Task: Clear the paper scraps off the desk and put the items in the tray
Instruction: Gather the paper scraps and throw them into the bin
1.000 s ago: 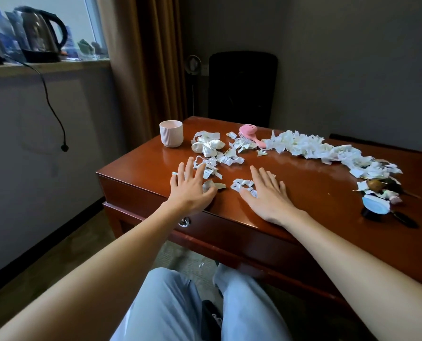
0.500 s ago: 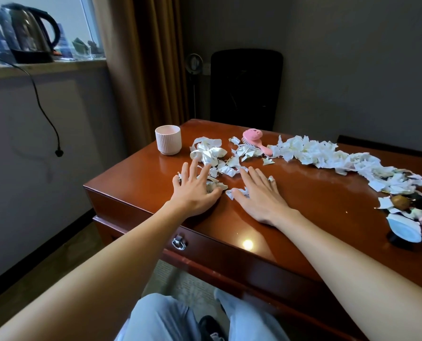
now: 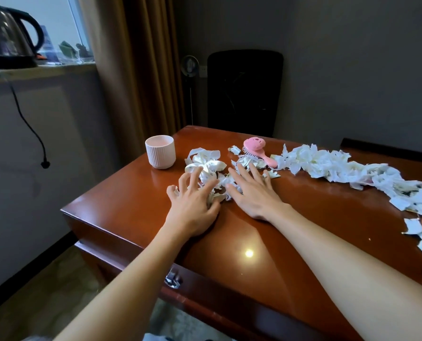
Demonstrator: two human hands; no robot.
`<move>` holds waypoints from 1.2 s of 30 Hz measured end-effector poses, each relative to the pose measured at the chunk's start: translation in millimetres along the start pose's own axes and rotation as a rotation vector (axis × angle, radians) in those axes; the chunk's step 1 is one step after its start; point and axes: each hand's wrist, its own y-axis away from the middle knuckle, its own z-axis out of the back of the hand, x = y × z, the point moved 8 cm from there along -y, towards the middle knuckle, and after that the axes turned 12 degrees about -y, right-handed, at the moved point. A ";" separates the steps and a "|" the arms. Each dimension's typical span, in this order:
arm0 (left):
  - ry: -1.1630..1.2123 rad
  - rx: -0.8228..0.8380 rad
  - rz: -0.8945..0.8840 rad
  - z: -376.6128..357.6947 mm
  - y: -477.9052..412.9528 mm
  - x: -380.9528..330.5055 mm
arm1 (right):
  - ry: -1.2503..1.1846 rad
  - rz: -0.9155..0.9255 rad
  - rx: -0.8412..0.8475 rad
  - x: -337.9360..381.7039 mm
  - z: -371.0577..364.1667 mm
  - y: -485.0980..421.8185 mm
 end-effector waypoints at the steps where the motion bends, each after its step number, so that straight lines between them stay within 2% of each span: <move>1: 0.004 0.011 0.011 0.1 -0.5 0.3 | -0.007 -0.001 0.002 -0.1 -0.4 -1.7; 4: 0.018 0.065 0.024 -1.6 -2.1 0.1 | -0.010 0.017 -0.008 2.2 -0.7 -0.7; 7: 0.021 0.050 0.040 -1.4 -1.5 1.9 | -0.091 0.057 -0.061 3.9 3.8 4.6; 9: 0.030 0.038 0.047 -0.9 -0.8 2.2 | -0.143 0.095 -0.153 4.7 11.0 7.4; 15: 0.043 0.009 0.061 2.8 1.2 4.4 | -0.041 0.156 -0.454 6.1 29.9 15.1; 21: 0.074 -0.020 -0.004 3.9 -1.4 -0.9 | -0.082 0.239 -0.599 6.5 43.8 17.5; 24: 0.089 -0.019 -0.047 4.7 -2.5 -4.5 | -0.040 0.240 -0.541 -4.4 48.8 10.6; 32: 0.055 0.046 -0.159 0.1 -2.4 -12.8 | -0.023 0.045 -0.111 -41.0 33.4 -14.5; 36: 0.018 0.106 -0.209 -8.3 -2.3 -15.2 | 0.040 0.025 -0.025 -39.9 24.5 -17.8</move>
